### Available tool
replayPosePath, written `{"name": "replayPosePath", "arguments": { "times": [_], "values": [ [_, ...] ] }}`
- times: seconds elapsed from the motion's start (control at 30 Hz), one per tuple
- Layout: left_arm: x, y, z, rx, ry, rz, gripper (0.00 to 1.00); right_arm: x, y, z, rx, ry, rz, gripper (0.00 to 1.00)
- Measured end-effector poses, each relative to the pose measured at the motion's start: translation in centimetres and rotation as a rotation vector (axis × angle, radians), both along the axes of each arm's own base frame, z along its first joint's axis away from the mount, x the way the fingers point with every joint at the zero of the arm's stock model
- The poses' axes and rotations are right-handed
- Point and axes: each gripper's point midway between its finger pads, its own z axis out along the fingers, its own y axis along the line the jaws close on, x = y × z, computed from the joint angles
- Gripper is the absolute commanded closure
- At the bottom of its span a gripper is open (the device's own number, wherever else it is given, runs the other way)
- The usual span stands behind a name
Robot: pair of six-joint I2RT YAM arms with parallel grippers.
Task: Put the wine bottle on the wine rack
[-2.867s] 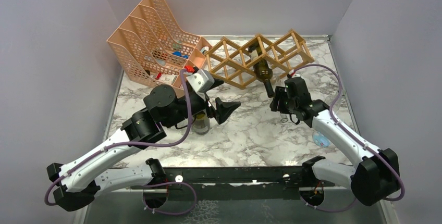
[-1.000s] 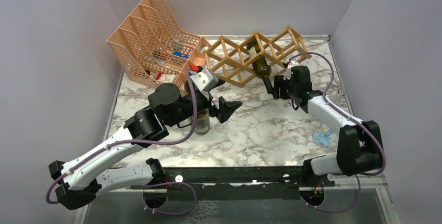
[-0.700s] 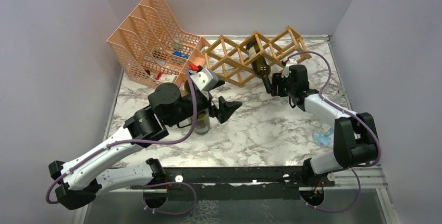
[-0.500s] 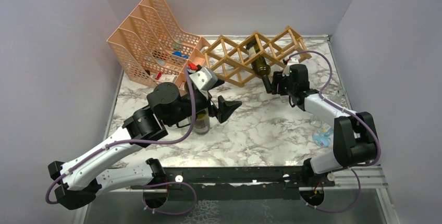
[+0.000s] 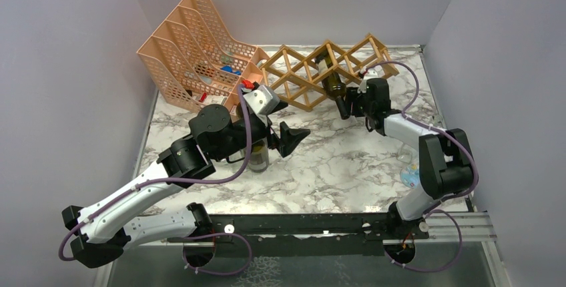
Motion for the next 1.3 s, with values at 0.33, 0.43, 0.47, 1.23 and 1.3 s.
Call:
{"name": "replayPosePath", "arguments": {
  "times": [0.33,0.43,0.47,1.23,1.3],
  "values": [
    [0.0,0.0,-0.1,0.004,0.004,0.0,0.01,1.6,0.5,-0.2,0.026,-0.02,-0.011,0.62],
    [0.0,0.0,-0.2,0.004,0.007,0.0,0.01,2.0,0.6,-0.5,0.029,-0.014,-0.014,0.54],
    [0.0,0.0,-0.2,0.005,0.008,0.0,0.01,2.0,0.6,-0.6,0.031,-0.012,-0.015,0.5],
    [-0.1,0.4,0.2,-0.005,0.001,0.006,0.01,0.9,0.6,4.2,0.114,-0.081,-0.06,0.2],
    [-0.1,0.5,0.2,-0.006,0.0,0.011,0.01,0.3,0.5,5.6,0.133,-0.104,-0.066,0.2]
  ]
}}
